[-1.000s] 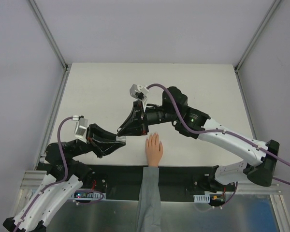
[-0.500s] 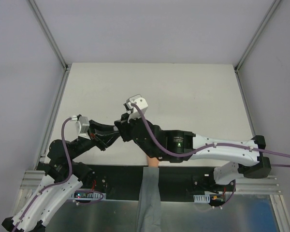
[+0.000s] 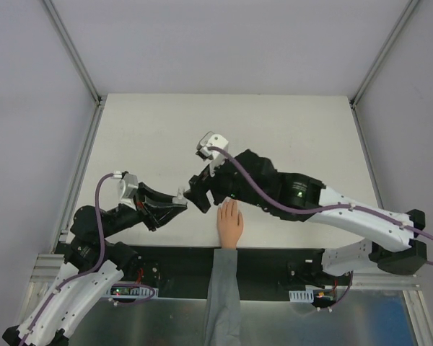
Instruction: Paint the nails
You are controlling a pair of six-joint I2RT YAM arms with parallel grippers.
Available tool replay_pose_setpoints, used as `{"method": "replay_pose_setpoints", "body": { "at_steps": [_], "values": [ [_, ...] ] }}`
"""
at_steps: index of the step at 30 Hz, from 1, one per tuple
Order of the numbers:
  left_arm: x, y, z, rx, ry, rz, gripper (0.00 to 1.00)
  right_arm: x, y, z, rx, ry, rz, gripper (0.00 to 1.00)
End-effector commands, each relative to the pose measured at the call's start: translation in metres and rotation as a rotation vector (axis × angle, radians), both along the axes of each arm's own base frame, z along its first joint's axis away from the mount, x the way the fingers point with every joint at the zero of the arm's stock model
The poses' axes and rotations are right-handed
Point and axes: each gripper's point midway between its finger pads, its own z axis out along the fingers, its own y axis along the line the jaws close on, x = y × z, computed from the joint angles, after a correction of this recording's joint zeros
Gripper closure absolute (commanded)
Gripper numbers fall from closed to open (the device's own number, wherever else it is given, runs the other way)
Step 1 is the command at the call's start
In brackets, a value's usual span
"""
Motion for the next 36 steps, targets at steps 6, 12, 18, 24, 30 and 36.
{"method": "replay_pose_setpoints", "body": {
  "at_steps": [6,12,18,24,30,36],
  "values": [
    [-0.042,-0.001,0.031,-0.061,0.034,-0.170,1.00,-0.067,-0.014,0.047,0.252,0.086,0.701,0.23],
    [-0.048,0.001,0.037,-0.084,0.027,-0.186,1.00,-0.067,0.006,0.065,0.356,0.155,0.772,0.34],
    [-0.054,0.002,0.044,-0.104,0.014,-0.206,1.00,-0.061,0.020,0.057,0.364,0.201,0.768,0.43],
    [-0.053,0.002,0.047,-0.121,0.006,-0.207,1.00,-0.063,0.028,0.059,0.389,0.219,0.798,0.54],
    [-0.052,0.002,0.055,-0.138,-0.020,-0.205,1.00,-0.066,0.030,0.055,0.389,0.240,0.823,0.69],
    [-0.051,-0.001,0.060,-0.134,-0.030,-0.221,1.00,-0.066,0.030,0.051,0.384,0.243,0.822,0.83]
  ]
}}
